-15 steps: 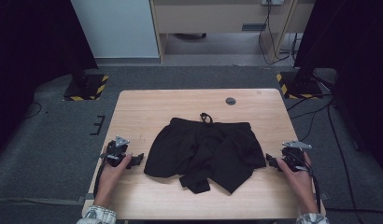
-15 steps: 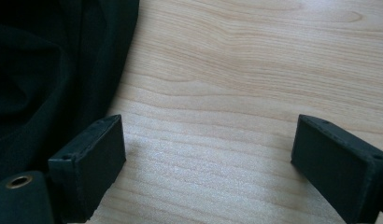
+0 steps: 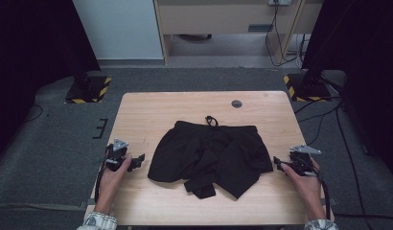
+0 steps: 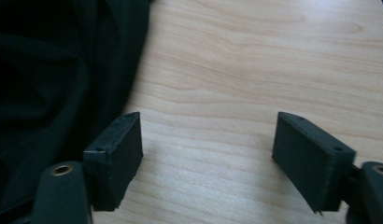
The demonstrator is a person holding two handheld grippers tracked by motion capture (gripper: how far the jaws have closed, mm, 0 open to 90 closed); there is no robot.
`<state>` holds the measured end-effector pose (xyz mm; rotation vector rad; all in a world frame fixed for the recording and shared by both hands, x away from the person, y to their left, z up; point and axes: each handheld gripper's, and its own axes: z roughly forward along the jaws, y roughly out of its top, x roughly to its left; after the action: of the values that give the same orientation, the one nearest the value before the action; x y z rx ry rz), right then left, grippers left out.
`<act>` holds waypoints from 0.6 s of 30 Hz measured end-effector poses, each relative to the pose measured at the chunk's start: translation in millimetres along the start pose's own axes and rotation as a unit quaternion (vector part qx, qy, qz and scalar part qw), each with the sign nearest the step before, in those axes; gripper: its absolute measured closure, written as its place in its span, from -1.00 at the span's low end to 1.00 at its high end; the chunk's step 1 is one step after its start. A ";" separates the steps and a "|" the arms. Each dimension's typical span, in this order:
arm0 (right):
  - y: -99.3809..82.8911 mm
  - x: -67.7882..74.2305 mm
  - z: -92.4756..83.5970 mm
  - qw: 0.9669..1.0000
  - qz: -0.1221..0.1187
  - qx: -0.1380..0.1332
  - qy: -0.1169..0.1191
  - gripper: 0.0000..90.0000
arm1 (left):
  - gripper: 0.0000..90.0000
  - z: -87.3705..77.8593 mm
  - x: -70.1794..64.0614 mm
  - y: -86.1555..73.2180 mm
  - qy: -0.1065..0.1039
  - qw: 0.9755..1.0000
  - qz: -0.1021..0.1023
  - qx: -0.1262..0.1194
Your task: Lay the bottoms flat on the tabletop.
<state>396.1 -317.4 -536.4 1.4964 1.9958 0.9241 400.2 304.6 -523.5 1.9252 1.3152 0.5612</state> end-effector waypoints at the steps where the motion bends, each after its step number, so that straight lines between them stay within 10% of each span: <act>1: 1.0 0.8 0.0 1.000 -0.004 -0.004 0.004 -0.32 | -0.76 -1.6 -3.8 2.1 -0.006 1.000 -0.001 -0.010; 8: 27.7 -7.8 -1.6 0.999 -0.020 -0.034 0.018 0.39 | -0.64 -1.7 -15.3 33.3 -0.013 0.999 0.005 -0.033; 18: 81.0 3.3 44.6 0.993 -0.050 -0.005 0.103 0.57 | -0.48 26.5 -21.9 84.7 -0.024 0.999 0.044 -0.009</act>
<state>478.5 -289.7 -504.7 1.3277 2.1857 1.0831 461.7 257.7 -474.6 1.9769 1.1969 0.5647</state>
